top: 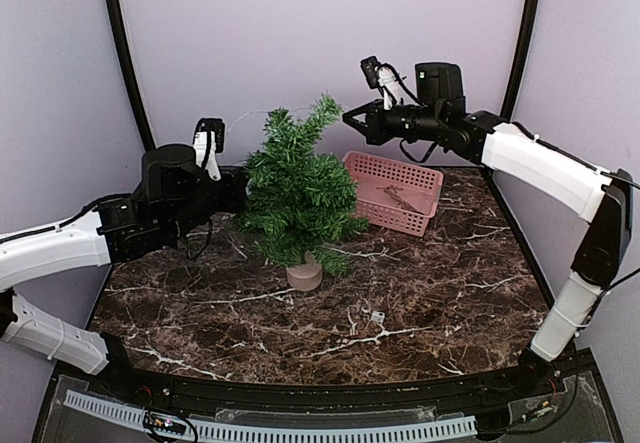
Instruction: Decorate the small christmas tree
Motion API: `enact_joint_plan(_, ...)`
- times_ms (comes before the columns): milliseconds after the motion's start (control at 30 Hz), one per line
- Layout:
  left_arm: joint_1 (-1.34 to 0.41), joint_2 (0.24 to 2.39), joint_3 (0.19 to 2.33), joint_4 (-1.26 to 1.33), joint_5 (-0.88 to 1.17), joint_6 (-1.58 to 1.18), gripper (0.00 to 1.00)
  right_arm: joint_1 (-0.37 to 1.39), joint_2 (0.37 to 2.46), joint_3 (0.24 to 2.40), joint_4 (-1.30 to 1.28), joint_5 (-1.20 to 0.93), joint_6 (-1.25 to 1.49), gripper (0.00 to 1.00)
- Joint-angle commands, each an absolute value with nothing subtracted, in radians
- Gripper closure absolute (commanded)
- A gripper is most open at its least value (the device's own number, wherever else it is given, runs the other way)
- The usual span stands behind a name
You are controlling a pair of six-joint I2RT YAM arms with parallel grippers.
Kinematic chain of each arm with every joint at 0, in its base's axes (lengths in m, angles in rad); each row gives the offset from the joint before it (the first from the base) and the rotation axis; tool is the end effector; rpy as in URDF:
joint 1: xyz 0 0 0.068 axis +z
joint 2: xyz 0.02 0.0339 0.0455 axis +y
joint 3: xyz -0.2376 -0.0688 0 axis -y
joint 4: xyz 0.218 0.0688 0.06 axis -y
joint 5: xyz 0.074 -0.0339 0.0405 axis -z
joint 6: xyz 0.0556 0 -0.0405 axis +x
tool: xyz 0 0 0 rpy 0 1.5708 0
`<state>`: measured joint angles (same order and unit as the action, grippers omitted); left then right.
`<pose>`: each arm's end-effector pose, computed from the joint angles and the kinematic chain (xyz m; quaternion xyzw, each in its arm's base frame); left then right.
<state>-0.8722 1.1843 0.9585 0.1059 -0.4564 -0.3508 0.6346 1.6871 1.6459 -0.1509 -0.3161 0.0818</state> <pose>0.1984 -0.1982 0.3284 0.0428 0.7429 -0.2324 0.6263 0.3057 0.2465 0.3762 -0.3043 0.7058 0.3340 0.5457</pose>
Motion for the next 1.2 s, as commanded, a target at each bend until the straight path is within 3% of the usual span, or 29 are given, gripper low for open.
enact_joint_plan(0, -0.861, 1.192, 0.947, 0.116, -0.45, -0.368, 1.0, 0.617, 1.633, 1.592, -0.137, -0.288, 0.077, 1.0)
enact_joint_plan(567, -0.833, 1.211, 0.969, 0.068, -0.366, -0.381, 1.0, 0.615, 1.513, 1.435, -0.151, -0.261, 0.069, 1.0)
enact_joint_plan(933, -0.832, 1.16, 0.996, 0.135, -0.309, -0.288, 1.0, 0.615, 1.575, 1.638, -0.084, -0.398, 0.116, 1.0)
enact_joint_plan(1167, -0.831, 1.182, 1.05, 0.075, -0.339, -0.31, 1.0, 0.615, 1.705, 1.769, -0.118, -0.32, 0.146, 1.0)
